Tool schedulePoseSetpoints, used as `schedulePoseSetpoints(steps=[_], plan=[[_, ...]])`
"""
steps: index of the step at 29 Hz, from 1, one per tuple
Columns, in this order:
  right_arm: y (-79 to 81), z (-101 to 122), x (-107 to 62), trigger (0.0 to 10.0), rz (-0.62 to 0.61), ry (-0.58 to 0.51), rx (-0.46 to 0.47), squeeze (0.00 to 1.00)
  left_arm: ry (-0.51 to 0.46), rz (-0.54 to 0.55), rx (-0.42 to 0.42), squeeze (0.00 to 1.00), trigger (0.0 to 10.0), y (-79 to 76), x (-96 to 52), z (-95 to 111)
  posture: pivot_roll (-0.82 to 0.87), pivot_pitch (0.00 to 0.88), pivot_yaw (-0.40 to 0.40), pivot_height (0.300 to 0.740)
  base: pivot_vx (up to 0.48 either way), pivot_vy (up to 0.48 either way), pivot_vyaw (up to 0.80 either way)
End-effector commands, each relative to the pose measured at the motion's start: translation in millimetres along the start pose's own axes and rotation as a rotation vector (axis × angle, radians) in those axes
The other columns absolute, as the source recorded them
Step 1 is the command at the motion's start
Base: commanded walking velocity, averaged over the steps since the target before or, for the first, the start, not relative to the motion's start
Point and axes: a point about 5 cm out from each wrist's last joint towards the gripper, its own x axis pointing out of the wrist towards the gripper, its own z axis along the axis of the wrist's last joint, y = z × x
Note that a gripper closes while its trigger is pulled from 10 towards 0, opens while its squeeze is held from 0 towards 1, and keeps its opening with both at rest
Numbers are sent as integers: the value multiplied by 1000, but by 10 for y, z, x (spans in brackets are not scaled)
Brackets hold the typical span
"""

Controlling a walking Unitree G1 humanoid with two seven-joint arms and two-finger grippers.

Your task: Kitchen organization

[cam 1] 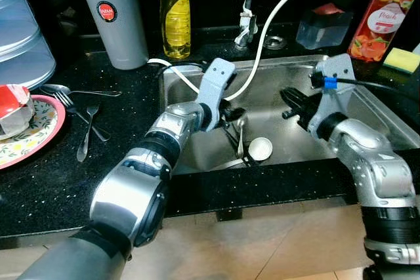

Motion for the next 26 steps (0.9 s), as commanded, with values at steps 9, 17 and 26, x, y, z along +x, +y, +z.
schedulePoseSetpoints(steps=[9, 17, 26], plan=[[202, 213, 34, 10000, 47, -141, 34, 0, -112, 268, 76, 0, 10000, 394, -266, 305, -121, 120, 43, 740, 0, 0, 0], [496, 359, 52, 10000, 246, -190, 74, 0, -114, 437, -11, 0, 10000, 582, -556, 318, -111, 111, 38, 740, 0, 0, 0], [570, 305, 54, 10000, 260, -186, 104, 0, -41, 612, -85, 1000, 10000, 757, -1075, 134, -79, 110, 31, 740, 0, 0, 0]])
